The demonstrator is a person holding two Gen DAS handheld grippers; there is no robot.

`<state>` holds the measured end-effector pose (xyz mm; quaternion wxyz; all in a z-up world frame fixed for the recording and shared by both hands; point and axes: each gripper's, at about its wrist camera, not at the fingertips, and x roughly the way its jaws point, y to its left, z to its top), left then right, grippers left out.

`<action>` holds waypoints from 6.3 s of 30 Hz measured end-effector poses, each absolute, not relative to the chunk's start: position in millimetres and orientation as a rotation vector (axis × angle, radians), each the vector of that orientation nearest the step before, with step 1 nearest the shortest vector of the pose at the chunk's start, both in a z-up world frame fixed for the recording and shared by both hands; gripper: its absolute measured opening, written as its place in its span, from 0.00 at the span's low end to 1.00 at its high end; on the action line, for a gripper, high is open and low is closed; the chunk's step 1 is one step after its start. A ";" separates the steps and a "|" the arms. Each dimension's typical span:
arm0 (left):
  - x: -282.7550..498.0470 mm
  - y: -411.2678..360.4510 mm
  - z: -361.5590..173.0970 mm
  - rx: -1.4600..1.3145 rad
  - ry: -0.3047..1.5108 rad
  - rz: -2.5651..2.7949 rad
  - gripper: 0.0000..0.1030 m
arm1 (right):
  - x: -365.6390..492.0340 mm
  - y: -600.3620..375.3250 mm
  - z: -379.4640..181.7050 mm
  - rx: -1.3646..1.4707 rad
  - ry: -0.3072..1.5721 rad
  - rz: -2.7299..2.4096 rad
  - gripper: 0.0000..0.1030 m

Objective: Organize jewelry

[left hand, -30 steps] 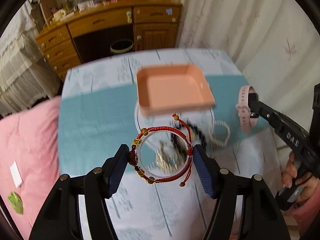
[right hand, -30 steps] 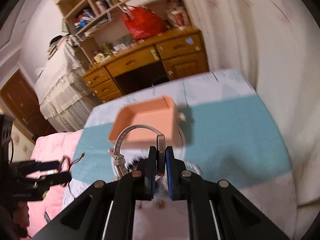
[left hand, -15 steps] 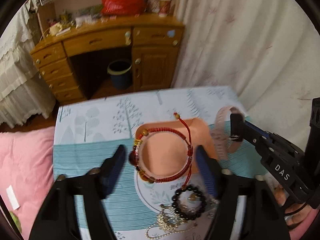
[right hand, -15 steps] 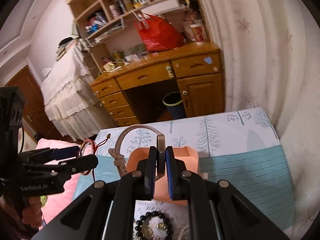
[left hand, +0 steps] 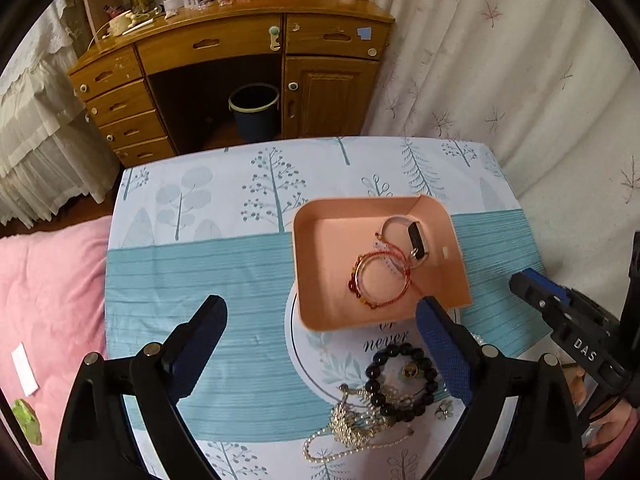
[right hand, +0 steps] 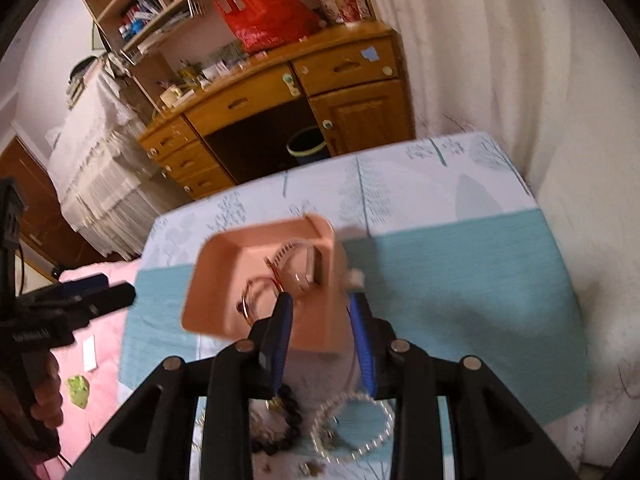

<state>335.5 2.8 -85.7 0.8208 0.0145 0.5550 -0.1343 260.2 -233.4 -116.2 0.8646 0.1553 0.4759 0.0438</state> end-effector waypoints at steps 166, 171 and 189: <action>283.4 39.2 -25.2 0.002 1.235 -0.300 0.66 | 191.4 -195.9 -88.2 0.252 0.955 0.026 0.39; 251.4 56.7 -34.6 0.018 1.240 -0.306 0.66 | 160.8 -197.6 -86.4 0.341 0.987 -0.042 0.41; 199.5 35.3 -120.0 0.125 1.402 -0.237 0.90 | 150.0 -197.5 -111.2 0.133 1.228 0.048 0.54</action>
